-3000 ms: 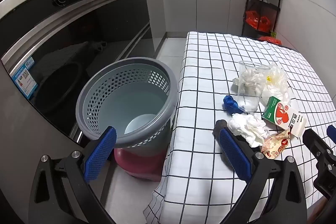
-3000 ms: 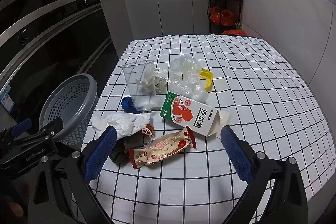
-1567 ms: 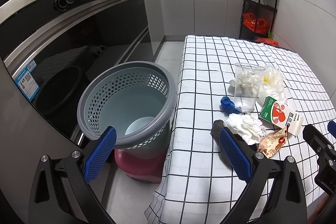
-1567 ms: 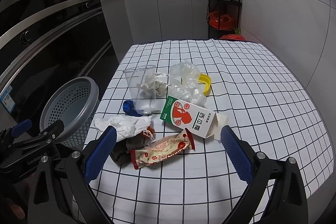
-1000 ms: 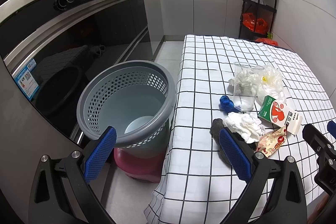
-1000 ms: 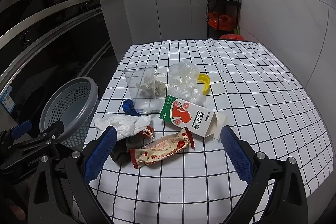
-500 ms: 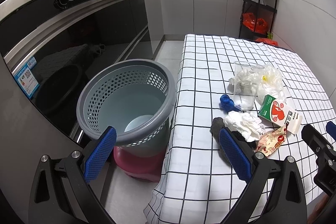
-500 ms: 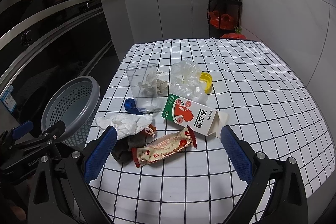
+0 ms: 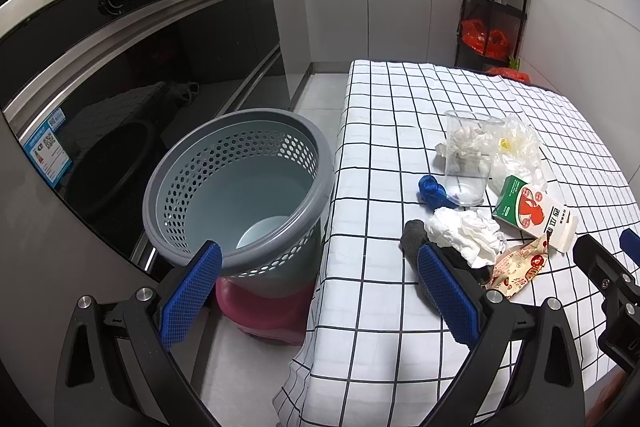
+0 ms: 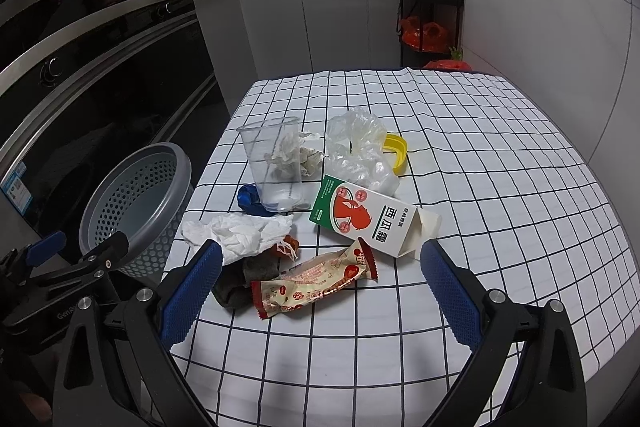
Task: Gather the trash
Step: 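Grasp the white tissue with the left tool while the right tool grasps the snack wrapper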
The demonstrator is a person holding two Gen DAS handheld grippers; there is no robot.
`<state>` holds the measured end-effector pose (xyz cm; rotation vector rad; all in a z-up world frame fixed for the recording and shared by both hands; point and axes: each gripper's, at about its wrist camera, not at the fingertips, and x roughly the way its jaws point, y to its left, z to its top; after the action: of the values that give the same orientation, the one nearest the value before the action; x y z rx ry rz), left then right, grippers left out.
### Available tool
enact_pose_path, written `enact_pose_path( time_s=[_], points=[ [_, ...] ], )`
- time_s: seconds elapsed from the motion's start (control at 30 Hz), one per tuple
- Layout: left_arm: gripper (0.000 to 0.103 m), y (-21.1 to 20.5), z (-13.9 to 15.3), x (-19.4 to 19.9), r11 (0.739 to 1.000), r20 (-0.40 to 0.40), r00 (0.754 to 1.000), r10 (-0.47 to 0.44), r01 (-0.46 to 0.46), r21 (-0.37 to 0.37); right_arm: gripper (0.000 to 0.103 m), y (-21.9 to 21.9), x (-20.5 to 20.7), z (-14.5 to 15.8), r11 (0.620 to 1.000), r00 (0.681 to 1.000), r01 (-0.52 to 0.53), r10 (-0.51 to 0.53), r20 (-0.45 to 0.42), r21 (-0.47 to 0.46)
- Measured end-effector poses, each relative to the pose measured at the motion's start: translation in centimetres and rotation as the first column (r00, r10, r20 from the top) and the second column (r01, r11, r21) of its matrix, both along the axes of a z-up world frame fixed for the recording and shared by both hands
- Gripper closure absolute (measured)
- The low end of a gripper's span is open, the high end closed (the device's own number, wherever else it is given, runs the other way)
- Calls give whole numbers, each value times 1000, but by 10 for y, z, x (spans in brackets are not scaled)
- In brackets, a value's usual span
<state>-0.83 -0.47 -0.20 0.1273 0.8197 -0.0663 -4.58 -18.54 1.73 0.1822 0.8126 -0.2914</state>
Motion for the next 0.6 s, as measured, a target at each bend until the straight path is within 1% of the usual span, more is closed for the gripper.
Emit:
enact_pose_path(
  time_s=[0.23, 0.5, 0.6],
  points=[
    [6, -7, -8, 3, 1000, -20, 1000, -15, 15, 14, 8, -15, -3, -10, 1000, 1000, 7, -7, -10, 25],
    [6, -16, -18, 8, 999, -41, 999, -33, 33, 20, 8, -48, -17, -32, 997, 996, 68, -66, -65, 25],
    [6, -19, -24, 10, 999, -52, 998, -39, 41, 22, 8, -53, -18, -39, 997, 995, 68, -64, -73, 41]
  ],
)
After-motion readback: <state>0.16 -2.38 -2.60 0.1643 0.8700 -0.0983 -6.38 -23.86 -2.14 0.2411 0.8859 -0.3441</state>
